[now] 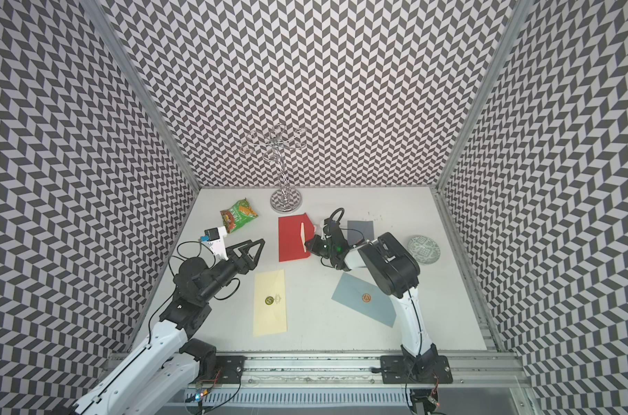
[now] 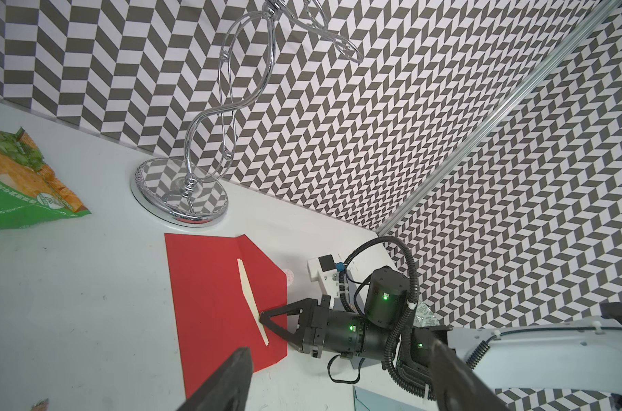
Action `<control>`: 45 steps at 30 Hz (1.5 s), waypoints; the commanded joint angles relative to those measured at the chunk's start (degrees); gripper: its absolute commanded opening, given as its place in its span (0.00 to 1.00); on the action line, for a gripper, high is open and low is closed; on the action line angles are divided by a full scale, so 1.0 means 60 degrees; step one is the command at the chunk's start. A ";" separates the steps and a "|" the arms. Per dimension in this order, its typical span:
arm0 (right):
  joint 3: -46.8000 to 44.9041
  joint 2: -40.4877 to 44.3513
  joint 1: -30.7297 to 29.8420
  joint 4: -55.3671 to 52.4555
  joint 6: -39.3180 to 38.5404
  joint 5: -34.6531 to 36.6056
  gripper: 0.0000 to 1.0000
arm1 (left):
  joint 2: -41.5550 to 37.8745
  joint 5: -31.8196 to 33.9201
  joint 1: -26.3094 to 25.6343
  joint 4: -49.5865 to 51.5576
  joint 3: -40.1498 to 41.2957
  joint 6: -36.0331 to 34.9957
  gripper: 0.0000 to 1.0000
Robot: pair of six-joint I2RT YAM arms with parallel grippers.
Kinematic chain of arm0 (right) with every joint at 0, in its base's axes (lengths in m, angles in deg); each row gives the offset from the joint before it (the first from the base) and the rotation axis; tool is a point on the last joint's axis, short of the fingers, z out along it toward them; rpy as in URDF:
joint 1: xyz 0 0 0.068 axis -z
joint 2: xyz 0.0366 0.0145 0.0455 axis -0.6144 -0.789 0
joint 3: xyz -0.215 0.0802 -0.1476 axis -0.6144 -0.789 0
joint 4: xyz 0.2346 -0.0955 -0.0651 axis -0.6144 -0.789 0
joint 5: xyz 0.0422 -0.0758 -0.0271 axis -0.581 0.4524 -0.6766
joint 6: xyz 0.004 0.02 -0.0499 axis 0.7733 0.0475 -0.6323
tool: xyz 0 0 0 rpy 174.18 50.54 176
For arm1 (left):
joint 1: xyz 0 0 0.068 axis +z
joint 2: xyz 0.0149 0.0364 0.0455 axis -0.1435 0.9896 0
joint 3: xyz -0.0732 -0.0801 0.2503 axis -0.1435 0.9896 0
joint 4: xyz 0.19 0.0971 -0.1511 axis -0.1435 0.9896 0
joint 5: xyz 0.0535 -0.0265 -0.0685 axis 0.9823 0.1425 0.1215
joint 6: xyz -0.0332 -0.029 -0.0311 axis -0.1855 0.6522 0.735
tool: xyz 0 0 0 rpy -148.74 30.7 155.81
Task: Open the envelope
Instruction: Place the envelope at the center of the board, then pick up the envelope from the center of the board.
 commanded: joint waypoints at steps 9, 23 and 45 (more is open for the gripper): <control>0.0256 0.0036 -0.0187 -0.0419 0.0016 0.0317 0.25 | 0.0068 -0.0120 -0.0045 -0.0005 -0.0144 -0.0200 0.81; -0.1457 0.3276 -0.0164 -0.1144 -0.2010 0.0970 0.50 | 0.0106 -0.0023 -0.0047 0.0165 -0.0171 -0.0492 0.85; -0.5265 0.7576 0.2465 -0.3543 -0.3197 0.1452 0.59 | 0.3175 -0.0658 -0.1654 -0.1170 -0.0687 -0.0451 0.94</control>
